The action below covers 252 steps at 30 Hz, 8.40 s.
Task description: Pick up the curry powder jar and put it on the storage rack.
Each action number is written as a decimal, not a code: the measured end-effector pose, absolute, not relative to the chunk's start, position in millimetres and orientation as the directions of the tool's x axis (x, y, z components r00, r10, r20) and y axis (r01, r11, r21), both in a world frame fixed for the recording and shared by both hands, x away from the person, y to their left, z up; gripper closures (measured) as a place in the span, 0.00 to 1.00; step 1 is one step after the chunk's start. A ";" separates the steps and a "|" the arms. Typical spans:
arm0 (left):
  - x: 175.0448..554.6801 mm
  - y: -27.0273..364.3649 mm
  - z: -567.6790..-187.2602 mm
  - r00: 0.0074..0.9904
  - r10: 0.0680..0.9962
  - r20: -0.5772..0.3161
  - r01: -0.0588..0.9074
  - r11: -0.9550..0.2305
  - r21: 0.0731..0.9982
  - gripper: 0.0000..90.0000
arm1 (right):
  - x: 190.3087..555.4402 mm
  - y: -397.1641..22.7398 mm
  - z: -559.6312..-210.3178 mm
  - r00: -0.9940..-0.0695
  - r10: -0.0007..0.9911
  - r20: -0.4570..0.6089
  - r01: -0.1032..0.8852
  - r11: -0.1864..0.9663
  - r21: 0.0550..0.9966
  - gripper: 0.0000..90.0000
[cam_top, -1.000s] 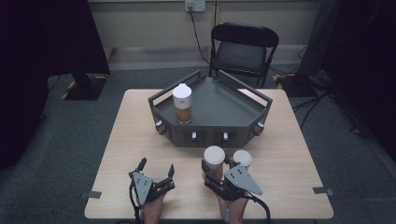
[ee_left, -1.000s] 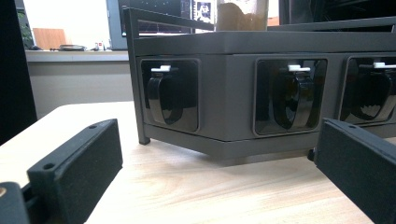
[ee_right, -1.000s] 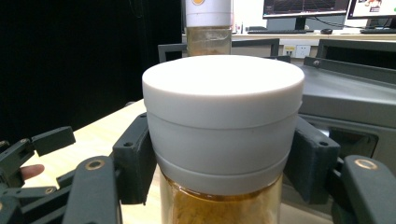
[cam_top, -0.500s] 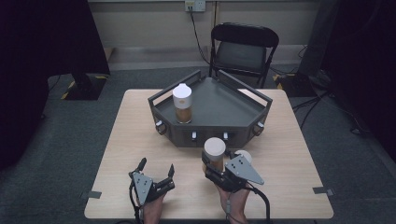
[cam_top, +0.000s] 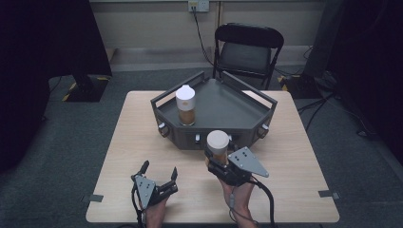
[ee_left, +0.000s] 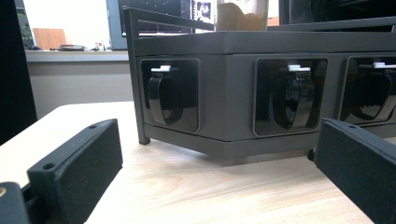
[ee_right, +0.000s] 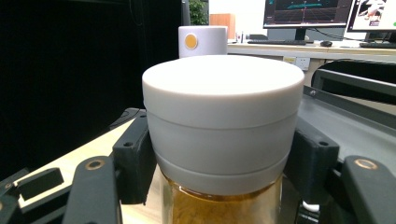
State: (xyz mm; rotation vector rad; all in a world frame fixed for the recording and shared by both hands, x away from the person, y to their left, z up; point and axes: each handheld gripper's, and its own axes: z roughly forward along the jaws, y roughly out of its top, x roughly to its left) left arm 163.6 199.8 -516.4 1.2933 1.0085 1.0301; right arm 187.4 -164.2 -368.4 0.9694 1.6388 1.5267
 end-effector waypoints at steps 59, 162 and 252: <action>163.6 199.7 -516.5 0.247 0.969 -0.004 -0.025 0.011 1.000 0.01 | 279.2 -148.0 -305.8 -0.423 0.906 0.002 0.085 0.038 0.996 0.37; 163.5 199.8 -516.5 0.248 0.969 -0.004 -0.025 0.011 1.000 0.01 | 318.1 -121.4 -325.3 -0.336 0.942 -0.003 0.095 0.037 0.995 0.00; 163.3 198.8 -516.5 0.242 0.970 -0.003 -0.025 0.009 1.000 0.01 | 161.6 -188.6 -380.8 -0.294 0.956 -0.017 -0.130 -0.022 0.991 0.00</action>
